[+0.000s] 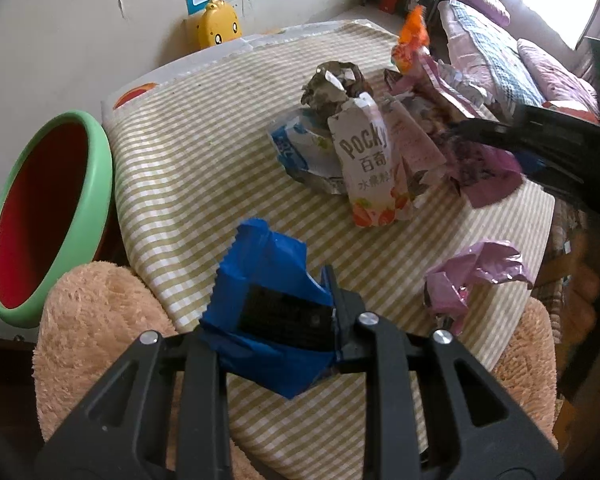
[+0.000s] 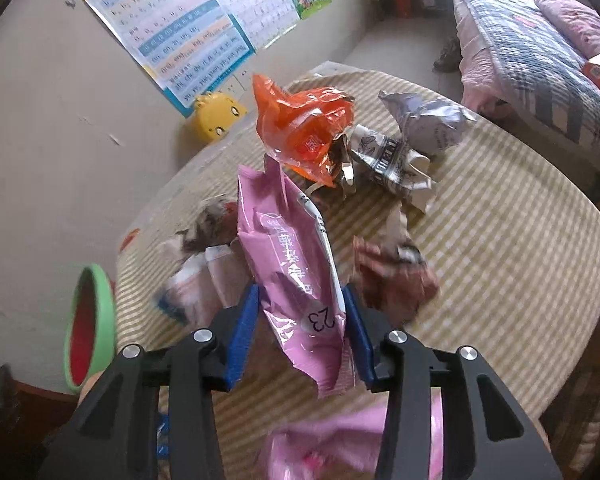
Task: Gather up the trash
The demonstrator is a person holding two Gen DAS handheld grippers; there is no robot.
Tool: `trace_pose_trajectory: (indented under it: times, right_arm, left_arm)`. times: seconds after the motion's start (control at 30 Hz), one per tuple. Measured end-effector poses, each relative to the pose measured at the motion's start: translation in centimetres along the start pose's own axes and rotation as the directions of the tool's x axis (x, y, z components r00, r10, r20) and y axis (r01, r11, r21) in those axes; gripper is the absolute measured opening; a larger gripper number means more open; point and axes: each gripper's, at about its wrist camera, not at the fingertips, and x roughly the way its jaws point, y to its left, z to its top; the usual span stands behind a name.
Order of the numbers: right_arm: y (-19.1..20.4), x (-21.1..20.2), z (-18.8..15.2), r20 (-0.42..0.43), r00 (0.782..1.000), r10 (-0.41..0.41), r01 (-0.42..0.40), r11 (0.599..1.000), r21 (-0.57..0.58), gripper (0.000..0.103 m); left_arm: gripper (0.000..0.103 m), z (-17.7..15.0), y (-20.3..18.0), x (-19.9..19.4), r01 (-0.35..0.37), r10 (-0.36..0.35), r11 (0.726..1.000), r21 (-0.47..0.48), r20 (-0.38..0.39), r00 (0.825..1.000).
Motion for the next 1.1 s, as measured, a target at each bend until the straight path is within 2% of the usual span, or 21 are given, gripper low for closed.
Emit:
trace_pose_trajectory:
  times: [0.17, 0.43, 0.7, 0.9, 1.1]
  right_arm:
    - [-0.4, -2.9, -2.5, 0.024, 0.999, 0.031, -0.032, 0.999, 0.026, 0.041]
    - [-1.8, -4.6, -5.4, 0.036, 0.999, 0.021, -0.024, 0.995, 0.096, 0.041]
    - [-2.3, -4.9, -6.0, 0.044, 0.999, 0.014, -0.019, 0.992, 0.124, 0.041]
    - [-2.2, -5.0, -6.2, 0.045, 0.999, 0.021, -0.026, 0.992, 0.125, 0.041]
    - [-2.3, -5.1, -6.3, 0.053, 0.998, 0.022, -0.029, 0.991, 0.134, 0.041]
  left_arm:
    - [0.034, -0.2, -0.3, 0.5, -0.006, 0.006, 1.000, 0.009, -0.009, 1.000]
    - [0.059, -0.2, -0.3, 0.3, -0.021, 0.020, 1.000, 0.013, 0.016, 1.000]
    - [0.065, -0.3, 0.1, 0.4, -0.016, 0.016, 1.000, -0.008, 0.011, 1.000]
    - [0.066, -0.6, -0.5, 0.9, -0.016, 0.016, 1.000, 0.015, -0.005, 1.000]
    - [0.081, -0.4, -0.8, 0.1, 0.014, -0.015, 1.000, 0.021, 0.035, 0.999]
